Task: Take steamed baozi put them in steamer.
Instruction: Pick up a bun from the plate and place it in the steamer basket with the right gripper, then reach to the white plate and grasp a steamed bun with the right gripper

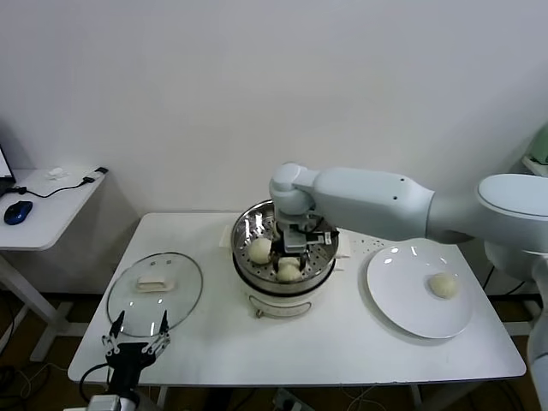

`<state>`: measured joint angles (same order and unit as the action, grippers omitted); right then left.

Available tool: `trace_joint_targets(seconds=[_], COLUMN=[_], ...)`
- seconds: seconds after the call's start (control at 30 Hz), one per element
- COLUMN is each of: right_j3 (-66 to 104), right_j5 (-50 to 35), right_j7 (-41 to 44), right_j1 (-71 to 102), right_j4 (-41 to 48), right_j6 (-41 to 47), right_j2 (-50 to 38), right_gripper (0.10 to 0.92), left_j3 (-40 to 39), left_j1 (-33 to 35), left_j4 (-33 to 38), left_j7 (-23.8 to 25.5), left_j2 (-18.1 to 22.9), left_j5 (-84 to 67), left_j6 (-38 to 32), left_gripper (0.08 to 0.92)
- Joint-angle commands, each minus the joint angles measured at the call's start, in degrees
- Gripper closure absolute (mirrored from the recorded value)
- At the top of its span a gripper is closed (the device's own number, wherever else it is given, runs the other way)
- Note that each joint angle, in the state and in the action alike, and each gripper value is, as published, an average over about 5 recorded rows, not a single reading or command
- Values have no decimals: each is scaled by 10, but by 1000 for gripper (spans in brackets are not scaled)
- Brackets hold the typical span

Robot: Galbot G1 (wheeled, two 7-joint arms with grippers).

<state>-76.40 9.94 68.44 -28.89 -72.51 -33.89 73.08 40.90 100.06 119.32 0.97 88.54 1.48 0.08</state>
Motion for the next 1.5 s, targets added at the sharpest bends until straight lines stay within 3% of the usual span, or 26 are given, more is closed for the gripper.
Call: trace_joint_targets(seconds=[0.03,0.23,0.57,0.67,0.9,1.03,1.33,1.5], right_j3=[-1,23,84,75,7,22,208,333], right_j5=[3,5,4,-46,-218,-265,-171,-64], right_j7=[1,6,1,-2,-39,-67,-29,-2], right_j1=[12,-4,-69,-85,-93,-40,172,284], right_j4=[1,3,15,22,12,24,95,146], right_j6=[-2,-14,-4,66,339,429,421,381], right_j2=[8,-5,-121,-176,-309,-372,-451,-449], right_gripper=[338,213,203,203,203,203,203,203], left_j3=[0,-1,-5,-8,-15,-13,-16,-20], left_j1=[1,3,5,8,21,25,35,37], left_j4=[-1,-2,3,5,6,9,15,15], left_j7=[0,0,0,0,1,1,2,2], left_j2=[0,0,-1,-2,-4,-3,-3,-1], left_j5=[0,0,0,0,8,7,7,13], left_j6=[-1,-2,-3,-4,-11,-13,-17,-18], left_gripper=[177,177,177,177,177,177,177,177])
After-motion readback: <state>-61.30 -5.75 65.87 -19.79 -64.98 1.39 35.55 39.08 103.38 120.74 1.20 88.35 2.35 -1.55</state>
